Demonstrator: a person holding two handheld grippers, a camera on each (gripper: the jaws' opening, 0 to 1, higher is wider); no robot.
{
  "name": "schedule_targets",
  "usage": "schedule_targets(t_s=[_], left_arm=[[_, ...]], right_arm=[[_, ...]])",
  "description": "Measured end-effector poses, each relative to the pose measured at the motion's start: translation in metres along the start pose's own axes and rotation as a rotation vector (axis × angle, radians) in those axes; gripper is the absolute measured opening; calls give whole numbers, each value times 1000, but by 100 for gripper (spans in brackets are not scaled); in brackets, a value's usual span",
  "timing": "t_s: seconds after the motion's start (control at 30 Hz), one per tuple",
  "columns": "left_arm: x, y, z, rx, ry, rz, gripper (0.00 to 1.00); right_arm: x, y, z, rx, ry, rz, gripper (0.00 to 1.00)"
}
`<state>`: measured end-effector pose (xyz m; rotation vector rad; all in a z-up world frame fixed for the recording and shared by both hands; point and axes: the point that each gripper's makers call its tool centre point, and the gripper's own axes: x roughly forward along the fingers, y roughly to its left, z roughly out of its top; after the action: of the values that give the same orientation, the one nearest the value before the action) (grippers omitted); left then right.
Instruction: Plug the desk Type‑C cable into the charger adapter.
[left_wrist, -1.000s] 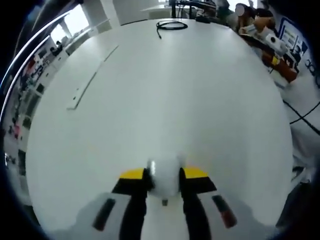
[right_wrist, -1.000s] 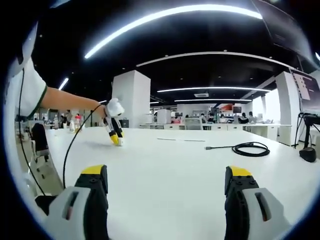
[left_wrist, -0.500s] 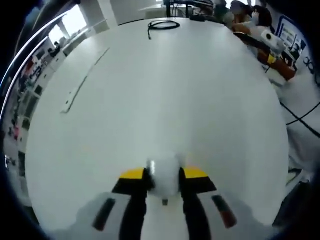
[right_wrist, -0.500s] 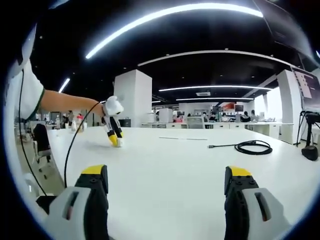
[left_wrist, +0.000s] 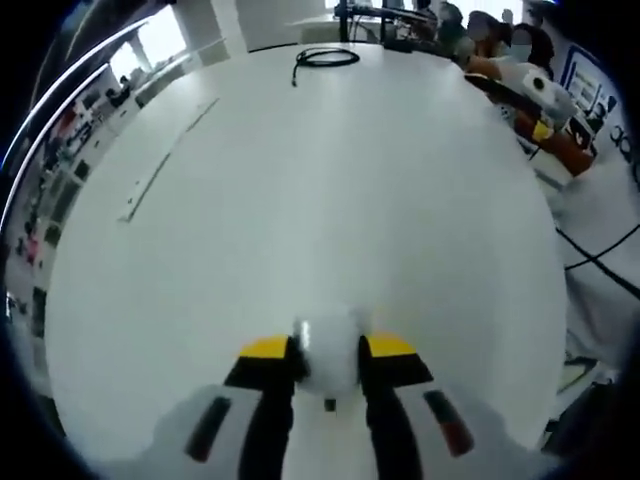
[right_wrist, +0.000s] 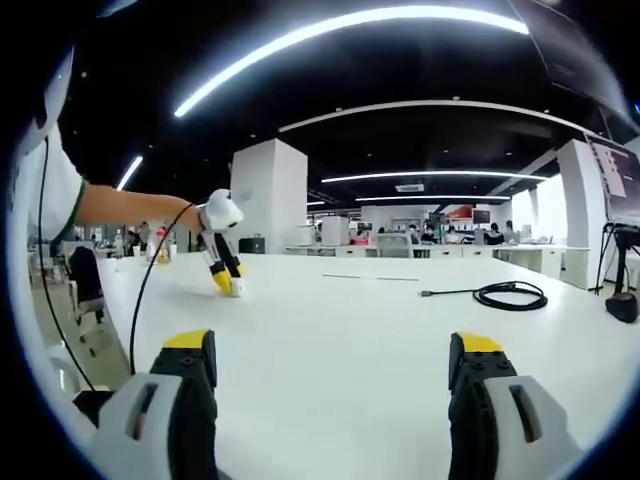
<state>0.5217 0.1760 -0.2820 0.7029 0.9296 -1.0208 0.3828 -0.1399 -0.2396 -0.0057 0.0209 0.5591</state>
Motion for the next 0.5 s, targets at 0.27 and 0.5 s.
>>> schedule_targets(t_s=[0.27, 0.5], left_arm=[[0, -23, 4, 28, 0, -14, 25], [0, -33, 5, 45, -5, -26, 25]], right_arm=[[0, 0, 2, -5, -4, 1, 98], [-2, -4, 7, -14, -16, -25, 98]])
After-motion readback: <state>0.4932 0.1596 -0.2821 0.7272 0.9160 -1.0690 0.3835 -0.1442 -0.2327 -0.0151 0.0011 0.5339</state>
